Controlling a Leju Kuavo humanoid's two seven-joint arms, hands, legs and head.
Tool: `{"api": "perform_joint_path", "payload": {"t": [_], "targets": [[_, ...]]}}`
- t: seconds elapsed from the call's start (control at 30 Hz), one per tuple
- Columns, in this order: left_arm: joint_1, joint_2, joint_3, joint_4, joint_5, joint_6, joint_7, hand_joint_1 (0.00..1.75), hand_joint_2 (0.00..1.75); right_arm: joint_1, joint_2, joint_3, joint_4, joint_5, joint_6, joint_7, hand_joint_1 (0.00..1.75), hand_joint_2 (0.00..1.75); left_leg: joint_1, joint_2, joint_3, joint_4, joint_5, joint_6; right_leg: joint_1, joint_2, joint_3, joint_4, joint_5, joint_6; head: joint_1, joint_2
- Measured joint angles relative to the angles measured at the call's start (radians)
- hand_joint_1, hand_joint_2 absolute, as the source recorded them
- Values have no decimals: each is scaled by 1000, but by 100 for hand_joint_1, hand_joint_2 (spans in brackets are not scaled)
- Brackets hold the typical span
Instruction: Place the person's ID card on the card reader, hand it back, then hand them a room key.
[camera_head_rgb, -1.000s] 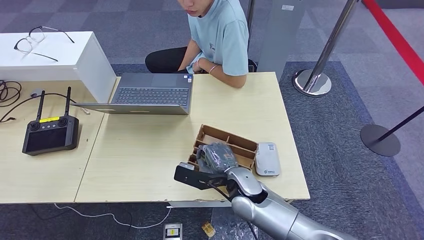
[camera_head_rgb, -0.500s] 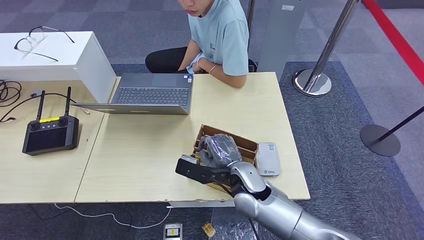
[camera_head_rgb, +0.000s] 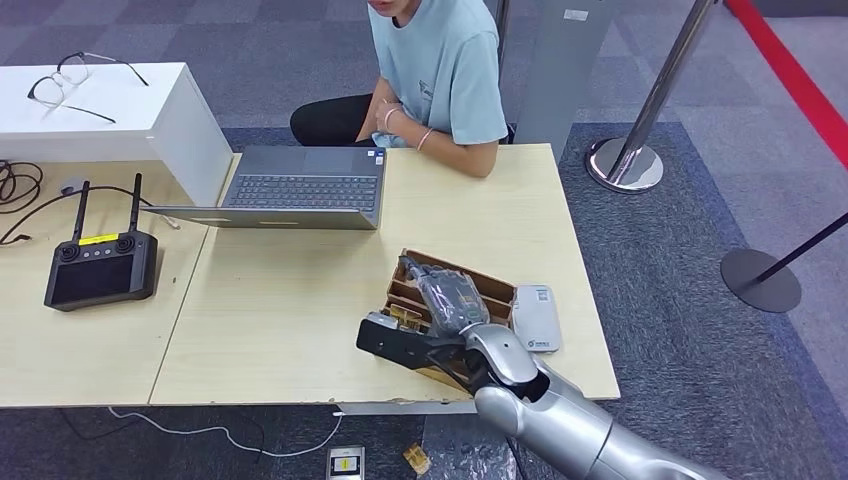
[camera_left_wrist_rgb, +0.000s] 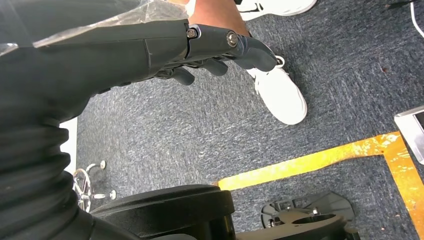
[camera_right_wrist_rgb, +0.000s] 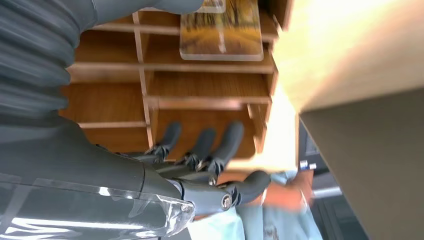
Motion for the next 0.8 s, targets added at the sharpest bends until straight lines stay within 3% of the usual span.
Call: {"api": "perform_joint_path", "payload": {"t": [0.3,0.37,0.5,0.53,0.8], "targets": [[0,0,0,0,0,0,0,0,175,16,-4,3,8,-5,8,-9,41,175,0,0,0,0,0,0,0,0,0,0,0,0,0,0],[0,0,0,0,1,0,0,0,175,18,-5,3,9,-6,10,-9,62,175,0,0,0,0,0,0,0,0,0,0,0,0,0,0],[0,0,0,0,3,0,0,0,175,21,-6,3,8,-5,8,-9,136,175,0,0,0,0,0,0,0,0,0,0,0,0,0,0],[0,0,0,0,3,0,0,0,175,21,-6,3,8,-3,6,-9,141,175,0,0,0,0,0,0,0,0,0,0,0,0,0,0],[0,0,0,0,8,3,-4,0,175,21,-6,0,-1,4,4,-9,139,175,0,0,0,0,0,0,0,0,0,0,0,0,0,0]]}}
